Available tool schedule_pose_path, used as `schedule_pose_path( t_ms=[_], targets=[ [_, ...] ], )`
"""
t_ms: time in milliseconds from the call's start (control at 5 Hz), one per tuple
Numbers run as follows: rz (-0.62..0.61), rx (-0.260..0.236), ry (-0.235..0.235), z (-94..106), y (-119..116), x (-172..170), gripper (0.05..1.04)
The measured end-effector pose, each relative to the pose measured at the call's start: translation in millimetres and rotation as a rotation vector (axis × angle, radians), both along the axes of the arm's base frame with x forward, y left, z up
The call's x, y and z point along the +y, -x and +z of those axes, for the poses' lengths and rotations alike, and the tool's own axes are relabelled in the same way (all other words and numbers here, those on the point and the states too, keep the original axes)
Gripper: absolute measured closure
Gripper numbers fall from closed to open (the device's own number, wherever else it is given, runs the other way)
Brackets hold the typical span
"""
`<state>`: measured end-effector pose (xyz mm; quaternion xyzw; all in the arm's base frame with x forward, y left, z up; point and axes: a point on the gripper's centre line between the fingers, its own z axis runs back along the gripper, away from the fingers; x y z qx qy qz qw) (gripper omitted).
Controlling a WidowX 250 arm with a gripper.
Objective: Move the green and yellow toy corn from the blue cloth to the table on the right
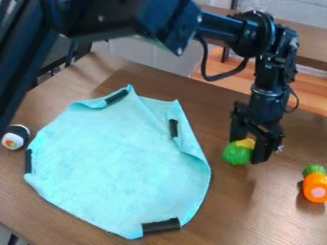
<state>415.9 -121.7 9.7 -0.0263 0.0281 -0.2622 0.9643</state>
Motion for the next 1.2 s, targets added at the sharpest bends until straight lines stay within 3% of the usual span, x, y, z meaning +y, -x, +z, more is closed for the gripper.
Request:
schedule_pose_path(
  t_ms=[400, 600, 800, 1000, 1200],
  targets=[
    [0.017, -0.043, -0.015, -6.2, -17.7, -0.7, 0.300],
    [0.012, -0.049, -0.013, -6.3, -18.6, -1.0, 0.233],
    [-0.012, -0.050, 0.001, -15.0, -12.8, -1.4, 0.077],
    [-0.039, -0.142, 0.042, 11.0, -6.5, -1.8, 0.081],
    [-0.064, -0.215, 0.116, 47.3, -1.7, 6.0, 0.083]
  ],
)
